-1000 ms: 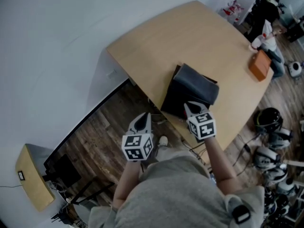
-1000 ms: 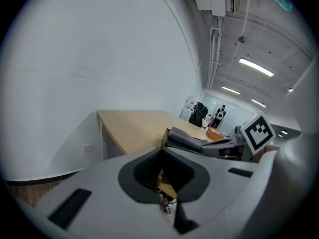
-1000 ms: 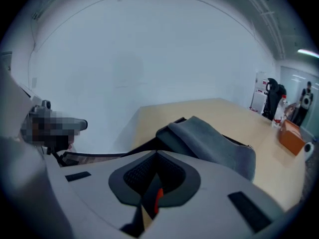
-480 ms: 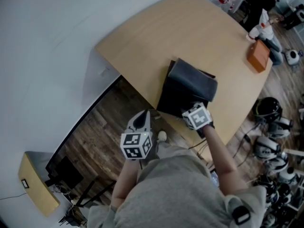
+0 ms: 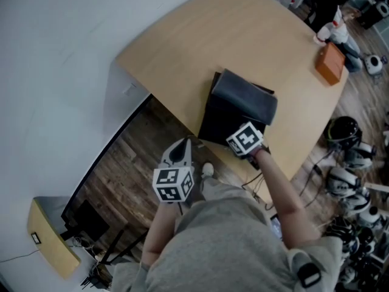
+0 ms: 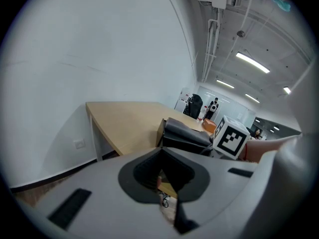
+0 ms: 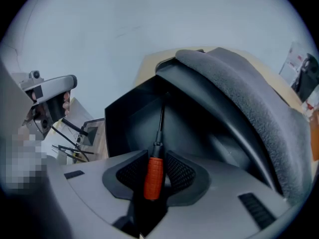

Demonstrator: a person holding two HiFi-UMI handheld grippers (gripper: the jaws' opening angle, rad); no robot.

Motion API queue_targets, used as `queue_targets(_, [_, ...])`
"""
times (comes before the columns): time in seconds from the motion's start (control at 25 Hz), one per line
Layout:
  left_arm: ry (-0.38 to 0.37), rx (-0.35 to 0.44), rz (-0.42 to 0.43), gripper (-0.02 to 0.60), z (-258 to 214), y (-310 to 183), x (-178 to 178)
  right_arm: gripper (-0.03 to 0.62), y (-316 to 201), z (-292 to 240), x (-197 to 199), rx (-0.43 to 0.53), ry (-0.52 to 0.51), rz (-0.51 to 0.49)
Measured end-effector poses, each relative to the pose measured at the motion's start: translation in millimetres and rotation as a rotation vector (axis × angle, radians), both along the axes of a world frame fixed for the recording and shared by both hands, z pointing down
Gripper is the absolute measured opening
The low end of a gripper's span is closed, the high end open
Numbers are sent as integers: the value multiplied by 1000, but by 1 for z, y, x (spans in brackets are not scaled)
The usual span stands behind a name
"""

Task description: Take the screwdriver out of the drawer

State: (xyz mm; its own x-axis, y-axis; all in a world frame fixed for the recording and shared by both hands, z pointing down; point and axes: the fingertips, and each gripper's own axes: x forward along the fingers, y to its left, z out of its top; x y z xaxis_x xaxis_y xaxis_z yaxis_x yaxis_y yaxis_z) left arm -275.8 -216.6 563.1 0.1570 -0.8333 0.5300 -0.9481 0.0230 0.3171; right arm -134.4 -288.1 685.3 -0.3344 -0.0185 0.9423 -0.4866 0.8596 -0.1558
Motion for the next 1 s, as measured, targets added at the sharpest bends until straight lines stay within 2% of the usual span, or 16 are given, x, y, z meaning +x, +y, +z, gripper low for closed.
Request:
queue_targets(0.36, [-3,1,-3,0,0,7,0,86,1,1,-2,-7,-7,-3])
queue_targets(0.56, [-4,6,-7,0,-2,14,-2,84,16,-13,-17,-18,-78,-9])
queue_targets(0.8, [-6,18,-5,-1,-4,23,1,84,17,-28,-8,59,-65,-8])
queue_targets(1.0, [-15,37,-3,0,-13,35,6,84,17,-51,-8,134,-101,6])
